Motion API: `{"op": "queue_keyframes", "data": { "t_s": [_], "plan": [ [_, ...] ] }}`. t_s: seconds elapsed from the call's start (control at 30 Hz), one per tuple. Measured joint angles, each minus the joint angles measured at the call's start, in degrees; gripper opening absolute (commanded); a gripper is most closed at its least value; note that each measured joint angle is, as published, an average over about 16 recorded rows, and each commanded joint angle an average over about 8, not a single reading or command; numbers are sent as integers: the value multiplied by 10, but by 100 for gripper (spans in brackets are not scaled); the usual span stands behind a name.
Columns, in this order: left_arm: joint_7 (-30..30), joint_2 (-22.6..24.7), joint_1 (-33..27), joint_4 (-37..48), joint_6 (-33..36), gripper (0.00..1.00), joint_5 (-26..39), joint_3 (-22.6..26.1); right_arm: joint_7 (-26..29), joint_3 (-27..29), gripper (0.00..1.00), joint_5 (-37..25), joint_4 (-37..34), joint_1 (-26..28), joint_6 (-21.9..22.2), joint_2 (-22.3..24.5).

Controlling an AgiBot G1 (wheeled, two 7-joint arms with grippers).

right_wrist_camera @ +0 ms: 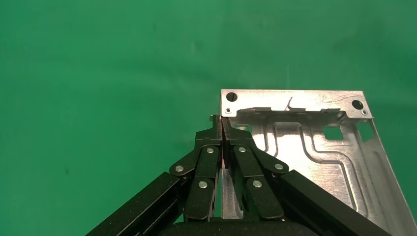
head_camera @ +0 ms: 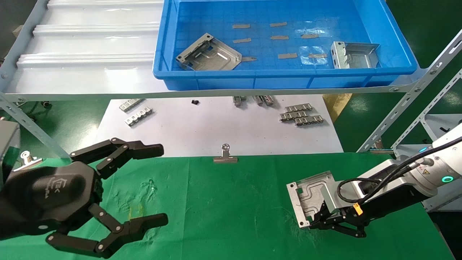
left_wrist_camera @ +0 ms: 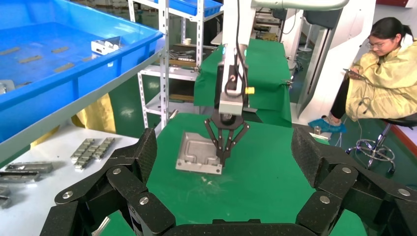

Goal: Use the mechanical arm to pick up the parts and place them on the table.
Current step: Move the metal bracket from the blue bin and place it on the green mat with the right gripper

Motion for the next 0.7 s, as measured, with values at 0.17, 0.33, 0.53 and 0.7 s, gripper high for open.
{"op": "queue_keyframes", "data": {
  "t_s": [0.17,0.33,0.53,0.7],
  "plan": [
    [0,0,0,0,0,100,0,0,-22,-7,0,-10,-47,-5,7,-26],
    [0,0,0,0,0,100,0,0,-40,-10,0,-15,-88,-13,18,-49],
    [0,0,0,0,0,100,0,0,-57,-13,6,-21,-131,-23,29,-72],
    [0,0,0,0,0,100,0,0,-66,-15,61,-23,-165,-30,38,-88]
  ]
}}
